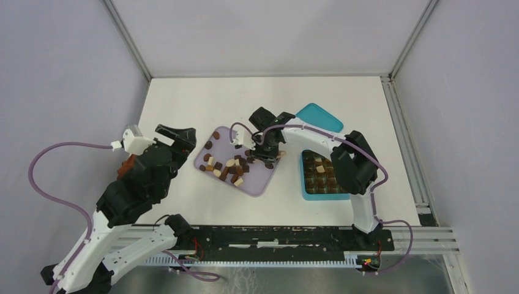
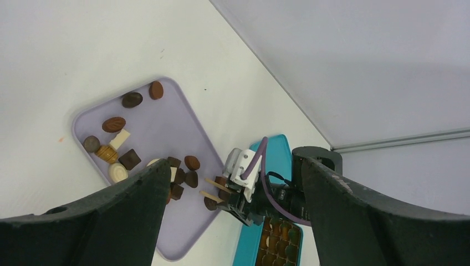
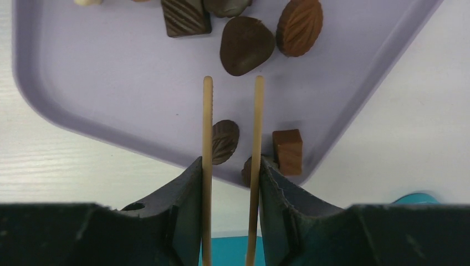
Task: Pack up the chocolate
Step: Pick up the fake chocolate from the plate.
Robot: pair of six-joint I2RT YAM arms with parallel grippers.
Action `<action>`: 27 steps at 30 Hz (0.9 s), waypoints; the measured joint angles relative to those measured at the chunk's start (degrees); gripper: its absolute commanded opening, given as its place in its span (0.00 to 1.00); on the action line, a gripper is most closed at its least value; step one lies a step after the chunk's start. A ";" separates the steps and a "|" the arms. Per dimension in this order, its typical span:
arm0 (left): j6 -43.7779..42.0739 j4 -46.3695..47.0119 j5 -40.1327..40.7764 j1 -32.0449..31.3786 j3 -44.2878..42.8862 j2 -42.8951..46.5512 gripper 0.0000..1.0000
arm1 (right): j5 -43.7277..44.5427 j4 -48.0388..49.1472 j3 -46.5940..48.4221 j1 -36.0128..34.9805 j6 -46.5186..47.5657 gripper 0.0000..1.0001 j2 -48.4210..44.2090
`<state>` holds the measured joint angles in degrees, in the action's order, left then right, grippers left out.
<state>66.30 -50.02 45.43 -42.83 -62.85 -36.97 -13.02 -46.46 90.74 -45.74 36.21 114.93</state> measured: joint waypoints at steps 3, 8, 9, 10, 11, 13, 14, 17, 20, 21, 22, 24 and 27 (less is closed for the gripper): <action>0.00 -0.74 0.44 0.00 0.02 1.03 0.92 | 1.22 -0.81 2.73 0.00 -0.37 0.42 2.12; 0.02 -0.92 0.87 0.00 0.24 1.90 0.92 | 1.73 -1.84 3.26 0.00 -0.61 0.42 3.13; 0.02 -0.92 0.92 0.00 0.28 1.88 0.92 | 1.73 -2.12 3.26 0.00 -0.74 0.42 3.17; 0.02 -0.92 0.92 0.00 0.35 1.84 0.92 | 1.73 -2.32 3.26 0.00 -0.81 0.43 3.17; 0.02 -0.92 0.92 0.00 0.39 1.81 0.92 | 1.70 -2.40 3.26 -0.02 -0.87 0.43 3.19; 0.02 -0.90 0.94 0.00 0.39 1.68 0.92 | 1.70 -2.47 3.28 -0.04 -0.98 0.44 3.30; 0.02 -0.92 0.94 0.00 0.42 1.60 0.92 | 1.68 -2.60 3.37 -0.09 -0.98 0.44 3.48; 0.02 -0.92 0.94 0.00 0.42 1.25 0.92 | 1.70 -2.99 4.44 -0.24 -1.03 0.44 4.72; 0.02 -0.92 0.94 0.00 0.42 1.09 0.92 | 1.70 -3.19 5.27 -0.42 -1.11 0.44 6.14; 0.02 -0.90 0.94 0.00 0.42 1.09 0.92 | 1.73 -3.39 5.44 -0.44 -1.22 0.44 6.56; 0.02 -0.92 0.94 0.00 0.42 1.09 0.92 | 1.73 -3.56 5.60 -0.50 -1.29 0.44 6.91; 0.02 -0.92 0.94 0.00 0.42 1.09 0.92 | 1.84 -3.78 5.68 -0.61 -1.42 0.45 7.30; 0.02 -0.92 0.94 0.00 0.42 1.09 0.92 | 2.67 -4.22 6.56 -0.79 -1.46 0.45 7.93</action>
<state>66.32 -50.94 46.37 -42.83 -62.43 -35.88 -10.35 -50.68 97.30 -46.52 34.74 122.87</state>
